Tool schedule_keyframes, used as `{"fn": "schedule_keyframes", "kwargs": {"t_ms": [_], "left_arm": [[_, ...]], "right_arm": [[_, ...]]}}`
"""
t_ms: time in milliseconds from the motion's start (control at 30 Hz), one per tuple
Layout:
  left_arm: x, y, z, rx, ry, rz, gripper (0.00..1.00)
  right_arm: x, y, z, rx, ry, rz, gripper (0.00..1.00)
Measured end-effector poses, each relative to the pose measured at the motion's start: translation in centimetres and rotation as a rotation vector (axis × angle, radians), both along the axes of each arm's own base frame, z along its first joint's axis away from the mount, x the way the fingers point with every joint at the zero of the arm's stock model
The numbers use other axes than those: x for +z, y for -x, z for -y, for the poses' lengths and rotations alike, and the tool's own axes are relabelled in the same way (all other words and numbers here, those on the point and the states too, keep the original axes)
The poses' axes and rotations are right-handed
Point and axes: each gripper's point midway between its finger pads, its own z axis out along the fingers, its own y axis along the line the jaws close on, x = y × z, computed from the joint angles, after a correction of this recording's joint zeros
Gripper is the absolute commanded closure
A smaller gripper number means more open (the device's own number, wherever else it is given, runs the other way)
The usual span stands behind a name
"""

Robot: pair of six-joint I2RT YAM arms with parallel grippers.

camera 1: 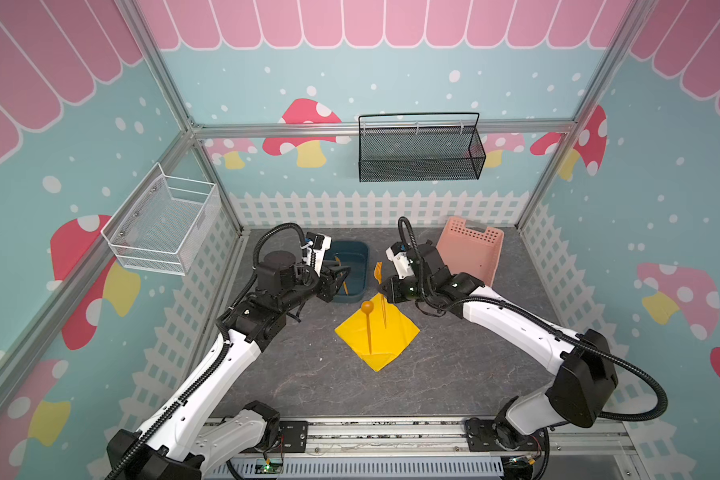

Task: Place the utensils on the paper napkin and roll it up
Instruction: 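Carry the fork over the napkin with the right gripper while the left withdraws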

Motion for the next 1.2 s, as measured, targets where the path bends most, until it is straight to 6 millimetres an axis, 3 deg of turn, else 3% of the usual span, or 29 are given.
{"fn": "schedule_keyframes", "kwargs": {"t_ms": [300,433,667,1200], "left_arm": [[-3.5,0.0,-2.6,0.129,-0.101,-0.072,0.60],[-4.6,1.0,-2.9,0.147,-0.151,-0.081,0.60],[-4.5,1.5,-3.7,0.189,-0.189,-0.058,0.58],[-3.9,2.5,-3.5,0.200,-0.218,-0.021,0.57]], "right_arm": [[-9.3,-0.2,0.1,-0.119,0.119,-0.262,1.00],[-12.1,-0.1,-0.1,-0.151,0.159,-0.349,1.00],[-14.0,-0.9,-1.4,-0.170,0.189,-0.416,1.00],[-16.5,-0.2,-0.8,-0.208,0.278,-0.490,0.98]]}}
